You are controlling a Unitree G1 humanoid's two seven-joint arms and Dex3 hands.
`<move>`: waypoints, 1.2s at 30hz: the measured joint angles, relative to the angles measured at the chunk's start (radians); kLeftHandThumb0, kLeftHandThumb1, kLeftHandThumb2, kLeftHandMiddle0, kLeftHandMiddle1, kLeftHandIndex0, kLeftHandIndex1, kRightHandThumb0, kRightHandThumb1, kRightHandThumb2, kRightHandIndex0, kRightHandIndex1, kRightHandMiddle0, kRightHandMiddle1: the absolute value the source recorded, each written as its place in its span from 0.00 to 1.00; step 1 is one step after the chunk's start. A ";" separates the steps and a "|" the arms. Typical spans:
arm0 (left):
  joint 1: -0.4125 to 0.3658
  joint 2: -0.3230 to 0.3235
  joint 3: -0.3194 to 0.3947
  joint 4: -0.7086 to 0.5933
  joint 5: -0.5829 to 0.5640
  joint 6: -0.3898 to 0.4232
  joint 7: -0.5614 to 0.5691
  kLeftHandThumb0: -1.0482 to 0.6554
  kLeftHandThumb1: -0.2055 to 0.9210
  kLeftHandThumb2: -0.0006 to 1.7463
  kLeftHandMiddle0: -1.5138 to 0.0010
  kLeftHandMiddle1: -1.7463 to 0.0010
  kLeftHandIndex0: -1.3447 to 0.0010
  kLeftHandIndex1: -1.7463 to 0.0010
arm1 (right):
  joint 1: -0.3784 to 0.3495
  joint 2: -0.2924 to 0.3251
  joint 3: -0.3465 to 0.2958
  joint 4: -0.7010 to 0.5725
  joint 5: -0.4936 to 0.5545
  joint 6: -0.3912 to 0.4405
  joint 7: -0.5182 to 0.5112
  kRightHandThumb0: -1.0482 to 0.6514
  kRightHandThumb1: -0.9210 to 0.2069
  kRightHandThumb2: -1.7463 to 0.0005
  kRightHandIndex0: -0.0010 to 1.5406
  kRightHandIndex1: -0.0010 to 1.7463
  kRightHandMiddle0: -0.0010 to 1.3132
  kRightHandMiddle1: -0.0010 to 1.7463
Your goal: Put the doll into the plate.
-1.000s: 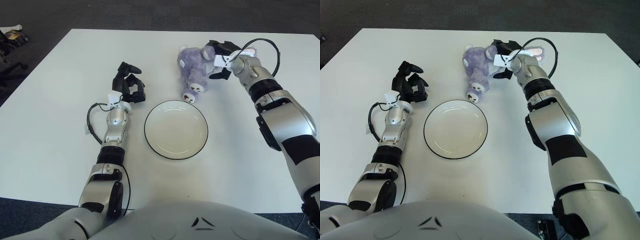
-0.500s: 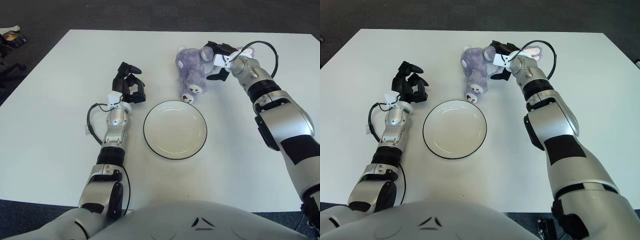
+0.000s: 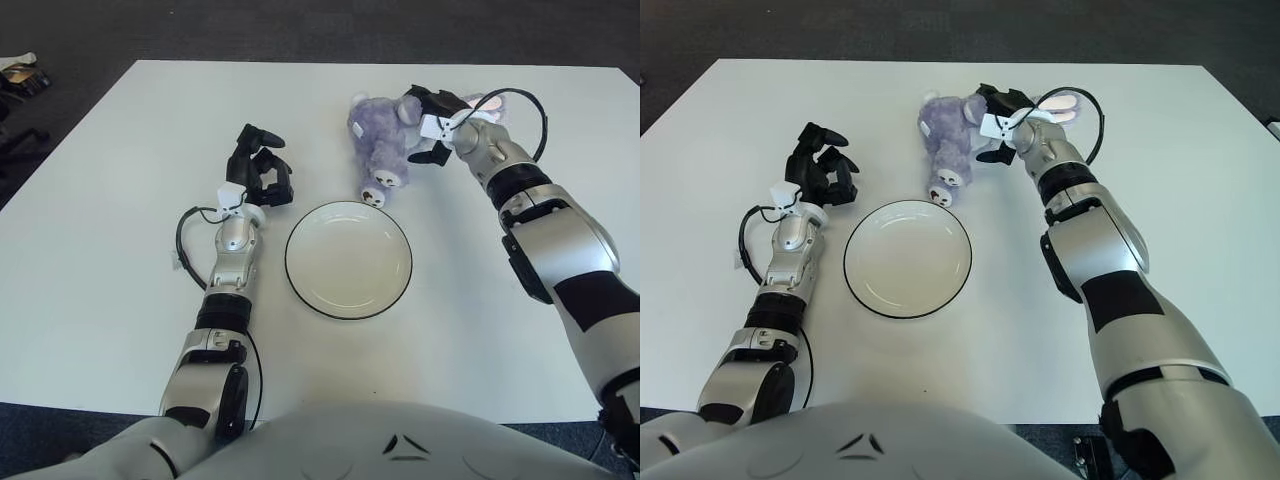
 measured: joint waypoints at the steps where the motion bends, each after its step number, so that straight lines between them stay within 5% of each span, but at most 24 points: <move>1: 0.001 0.000 -0.001 -0.003 0.000 0.003 0.000 0.61 0.40 0.81 0.62 0.00 0.61 0.00 | 0.004 0.004 0.008 0.002 -0.009 0.004 -0.022 0.52 0.87 0.20 0.06 0.65 0.00 0.65; 8: 0.011 -0.005 -0.005 -0.025 0.000 0.024 0.000 0.61 0.40 0.81 0.63 0.00 0.60 0.00 | 0.028 0.040 0.054 0.024 -0.055 0.037 -0.182 0.60 0.88 0.14 0.11 0.86 0.00 0.87; 17: 0.016 -0.011 -0.007 -0.035 -0.003 0.026 -0.001 0.61 0.41 0.80 0.64 0.00 0.60 0.00 | 0.046 0.050 0.071 0.035 -0.065 0.054 -0.283 0.66 0.85 0.11 0.12 0.98 0.03 0.99; 18: 0.016 -0.012 -0.007 -0.035 -0.004 0.026 -0.002 0.61 0.41 0.80 0.64 0.00 0.61 0.00 | 0.047 0.052 0.073 0.036 -0.065 0.057 -0.290 0.67 0.84 0.11 0.14 0.99 0.05 0.99; 20: 0.017 -0.012 -0.007 -0.035 -0.007 0.026 -0.002 0.61 0.41 0.80 0.64 0.00 0.61 0.00 | 0.049 0.054 0.076 0.038 -0.066 0.061 -0.306 0.79 0.62 0.23 0.26 0.99 0.10 1.00; 22: 0.017 -0.012 -0.008 -0.035 -0.008 0.026 -0.003 0.61 0.41 0.80 0.64 0.00 0.61 0.00 | 0.051 0.057 0.078 0.041 -0.066 0.065 -0.324 0.83 0.56 0.26 0.31 1.00 0.14 1.00; 29: 0.016 -0.012 -0.009 -0.035 -0.008 0.026 -0.003 0.61 0.41 0.80 0.64 0.00 0.61 0.00 | 0.067 0.061 0.077 0.043 -0.065 0.069 -0.389 0.91 0.63 0.18 0.44 1.00 0.49 1.00; 36: 0.016 -0.013 -0.009 -0.035 -0.013 0.026 -0.012 0.61 0.41 0.80 0.64 0.00 0.61 0.00 | 0.085 0.066 0.050 0.043 -0.052 0.066 -0.454 0.94 0.69 0.12 0.49 1.00 0.70 1.00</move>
